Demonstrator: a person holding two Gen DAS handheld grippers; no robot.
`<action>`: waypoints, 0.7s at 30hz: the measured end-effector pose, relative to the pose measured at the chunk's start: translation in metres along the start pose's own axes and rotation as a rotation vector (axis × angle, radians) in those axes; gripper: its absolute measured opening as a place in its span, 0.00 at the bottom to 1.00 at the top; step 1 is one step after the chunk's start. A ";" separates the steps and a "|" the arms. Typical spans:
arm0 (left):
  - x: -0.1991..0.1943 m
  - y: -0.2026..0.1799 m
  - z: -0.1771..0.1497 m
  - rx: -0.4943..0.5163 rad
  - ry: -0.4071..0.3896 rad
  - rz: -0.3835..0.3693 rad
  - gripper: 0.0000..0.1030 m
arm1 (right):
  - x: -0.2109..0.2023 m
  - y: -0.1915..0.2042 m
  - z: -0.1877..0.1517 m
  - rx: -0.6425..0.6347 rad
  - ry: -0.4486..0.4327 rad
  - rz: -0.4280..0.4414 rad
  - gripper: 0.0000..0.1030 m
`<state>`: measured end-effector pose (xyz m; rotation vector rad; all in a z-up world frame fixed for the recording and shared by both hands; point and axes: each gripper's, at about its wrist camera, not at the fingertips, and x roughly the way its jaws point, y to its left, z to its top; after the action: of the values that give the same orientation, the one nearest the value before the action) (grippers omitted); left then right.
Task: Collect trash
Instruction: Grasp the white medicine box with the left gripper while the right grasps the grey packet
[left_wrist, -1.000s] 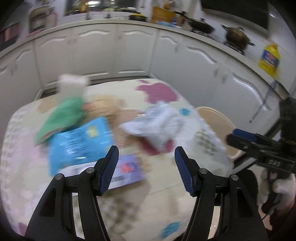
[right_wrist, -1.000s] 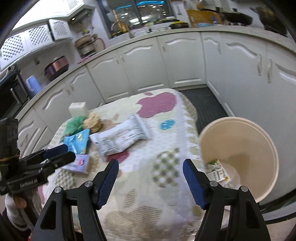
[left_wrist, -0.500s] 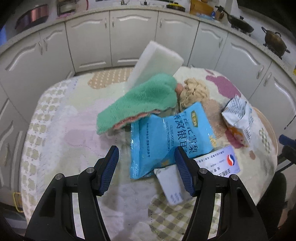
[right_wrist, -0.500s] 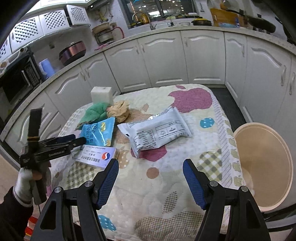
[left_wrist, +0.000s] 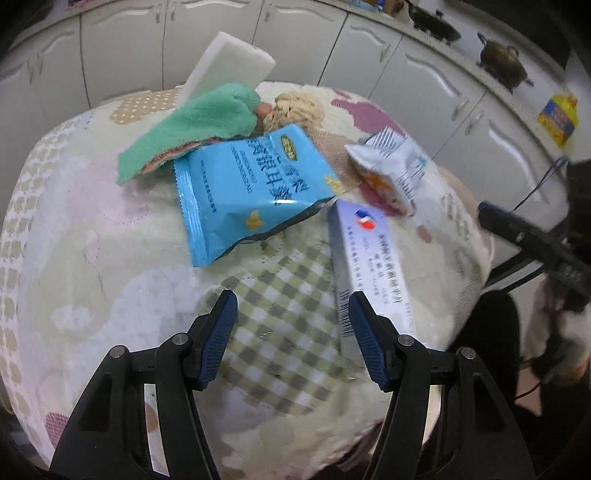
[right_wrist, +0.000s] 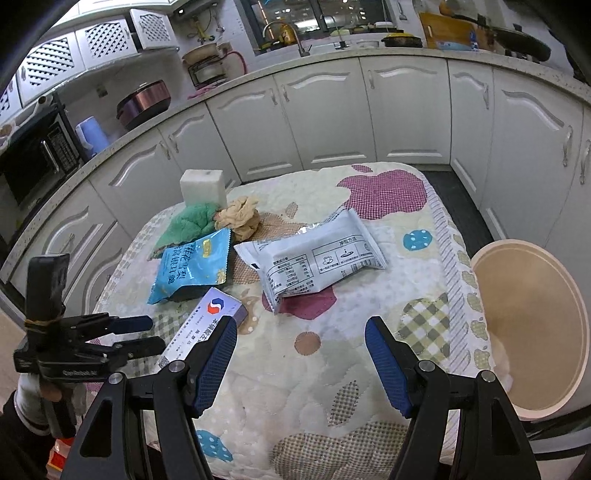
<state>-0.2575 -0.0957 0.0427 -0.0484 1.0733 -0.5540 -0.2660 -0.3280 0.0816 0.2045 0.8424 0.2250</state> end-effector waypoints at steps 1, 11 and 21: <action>-0.003 0.000 0.002 -0.013 -0.007 -0.013 0.60 | 0.000 0.000 0.000 0.000 -0.001 0.000 0.68; -0.010 -0.032 0.012 0.018 -0.069 -0.028 0.60 | 0.005 -0.004 0.001 0.023 0.009 -0.003 0.72; 0.029 -0.062 0.014 0.093 -0.047 0.065 0.60 | 0.034 -0.023 0.018 0.167 0.050 0.067 0.80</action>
<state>-0.2607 -0.1651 0.0446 0.0546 0.9986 -0.5409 -0.2279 -0.3421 0.0634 0.3856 0.9049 0.2236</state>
